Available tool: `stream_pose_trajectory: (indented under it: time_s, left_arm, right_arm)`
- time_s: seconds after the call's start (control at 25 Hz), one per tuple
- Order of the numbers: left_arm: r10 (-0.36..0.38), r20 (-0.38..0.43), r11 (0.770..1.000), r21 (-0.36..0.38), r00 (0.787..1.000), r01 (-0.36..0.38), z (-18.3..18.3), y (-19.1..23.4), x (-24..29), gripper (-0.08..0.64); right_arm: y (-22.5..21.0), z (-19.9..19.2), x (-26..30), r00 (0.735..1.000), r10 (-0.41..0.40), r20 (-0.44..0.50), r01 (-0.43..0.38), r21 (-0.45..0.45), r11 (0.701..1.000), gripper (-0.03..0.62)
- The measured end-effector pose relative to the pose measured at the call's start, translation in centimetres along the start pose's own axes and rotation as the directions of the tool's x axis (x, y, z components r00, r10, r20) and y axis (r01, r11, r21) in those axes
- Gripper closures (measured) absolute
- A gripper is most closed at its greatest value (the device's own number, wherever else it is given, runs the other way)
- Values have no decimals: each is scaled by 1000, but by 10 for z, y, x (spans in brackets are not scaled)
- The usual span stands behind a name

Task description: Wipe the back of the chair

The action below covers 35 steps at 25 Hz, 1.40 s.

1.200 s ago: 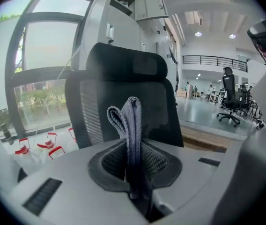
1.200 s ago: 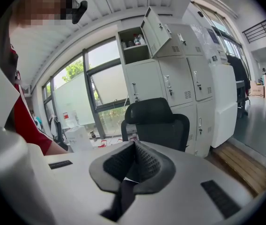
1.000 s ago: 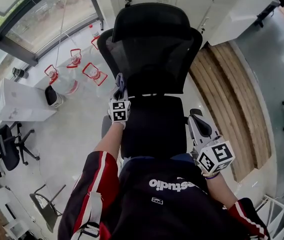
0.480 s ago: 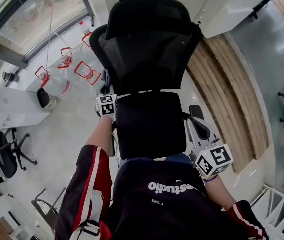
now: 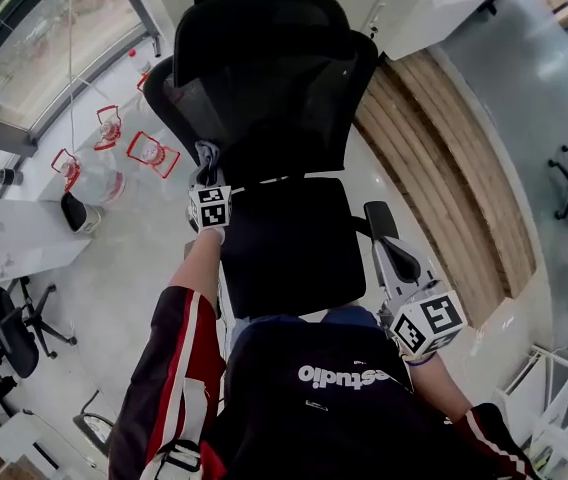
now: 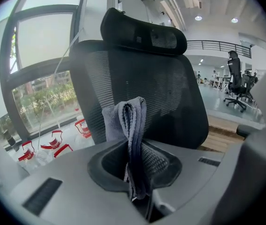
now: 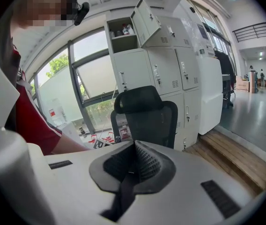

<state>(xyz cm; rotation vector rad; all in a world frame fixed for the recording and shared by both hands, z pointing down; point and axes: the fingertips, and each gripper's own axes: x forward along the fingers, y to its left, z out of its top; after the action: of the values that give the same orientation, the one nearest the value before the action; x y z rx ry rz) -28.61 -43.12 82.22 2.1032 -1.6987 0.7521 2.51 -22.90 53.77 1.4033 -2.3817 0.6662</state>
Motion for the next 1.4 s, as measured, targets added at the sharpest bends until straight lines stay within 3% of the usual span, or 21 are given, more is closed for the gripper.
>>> stream_pose_trajectory:
  time_s: [0.48, 1.0, 1.4]
  left_arm:
    - [-118, 24, 993, 27, 993, 117, 48, -143, 49, 499]
    - [-259, 35, 963, 86, 965, 255, 92, -319, 105, 499]
    - [-340, 36, 935, 116, 940, 334, 118, -402, 106, 499]
  right_arm:
    - [-91, 3, -44, 997, -81, 2, 81, 45, 996, 577]
    - [-205, -10, -105, 983, -182, -11, 183, 100, 978, 577]
    - [-253, -17, -137, 977, -214, 5, 211, 131, 969, 577]
